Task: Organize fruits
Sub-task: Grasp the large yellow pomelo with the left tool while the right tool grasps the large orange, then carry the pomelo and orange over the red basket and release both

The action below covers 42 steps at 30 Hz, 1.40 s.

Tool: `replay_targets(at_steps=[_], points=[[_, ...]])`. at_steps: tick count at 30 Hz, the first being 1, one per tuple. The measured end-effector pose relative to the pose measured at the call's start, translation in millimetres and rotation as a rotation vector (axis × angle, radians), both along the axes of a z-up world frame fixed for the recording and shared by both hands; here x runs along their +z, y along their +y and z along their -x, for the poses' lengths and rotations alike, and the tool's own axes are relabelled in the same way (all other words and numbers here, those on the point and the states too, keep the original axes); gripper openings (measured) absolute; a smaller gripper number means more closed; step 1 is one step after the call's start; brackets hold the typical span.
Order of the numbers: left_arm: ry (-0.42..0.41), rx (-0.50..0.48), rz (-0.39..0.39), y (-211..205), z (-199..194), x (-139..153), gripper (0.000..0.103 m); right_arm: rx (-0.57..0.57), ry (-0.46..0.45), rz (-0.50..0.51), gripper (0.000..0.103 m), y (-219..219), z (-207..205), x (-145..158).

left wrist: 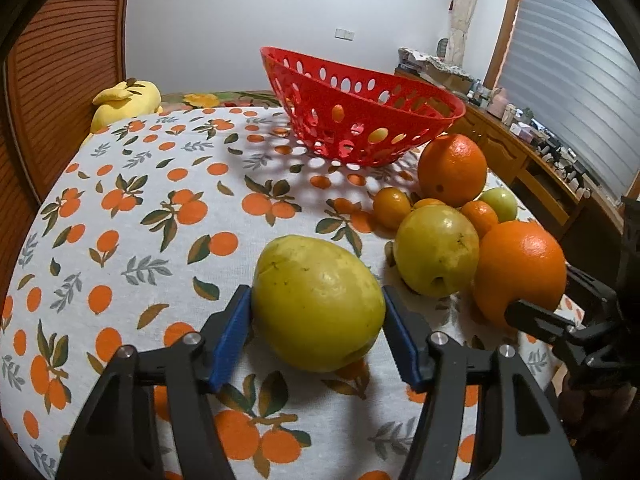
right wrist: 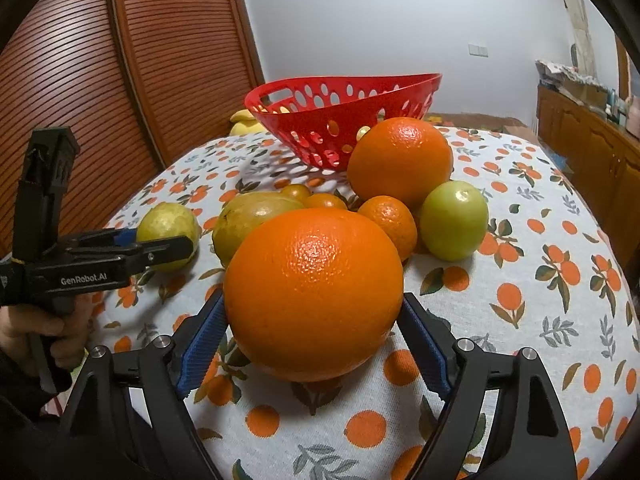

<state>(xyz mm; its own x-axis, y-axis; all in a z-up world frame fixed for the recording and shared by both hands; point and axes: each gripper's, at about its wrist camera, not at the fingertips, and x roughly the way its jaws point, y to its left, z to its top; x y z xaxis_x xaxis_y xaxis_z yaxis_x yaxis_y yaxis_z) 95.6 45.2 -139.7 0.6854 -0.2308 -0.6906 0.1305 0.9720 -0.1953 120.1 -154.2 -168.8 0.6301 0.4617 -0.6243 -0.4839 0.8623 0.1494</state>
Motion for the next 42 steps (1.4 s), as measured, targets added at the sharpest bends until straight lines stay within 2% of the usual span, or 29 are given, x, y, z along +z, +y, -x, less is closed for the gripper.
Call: replay_targets(at_steps=[11,30,42], points=[[-0.064,-0.024,0.016,-10,6,28,0.063,0.024,-0.019,-0.015,0.085,-2,7,9],[-0.187,-0.060,-0.005,-28,-8,87,0.063,0.044,-0.171,-0.017,0.085,-15,-9,93],[-0.214,-0.054,-0.010,-28,-19,103,0.063,0.072,-0.195,0.001,0.085,-8,-26,114]])
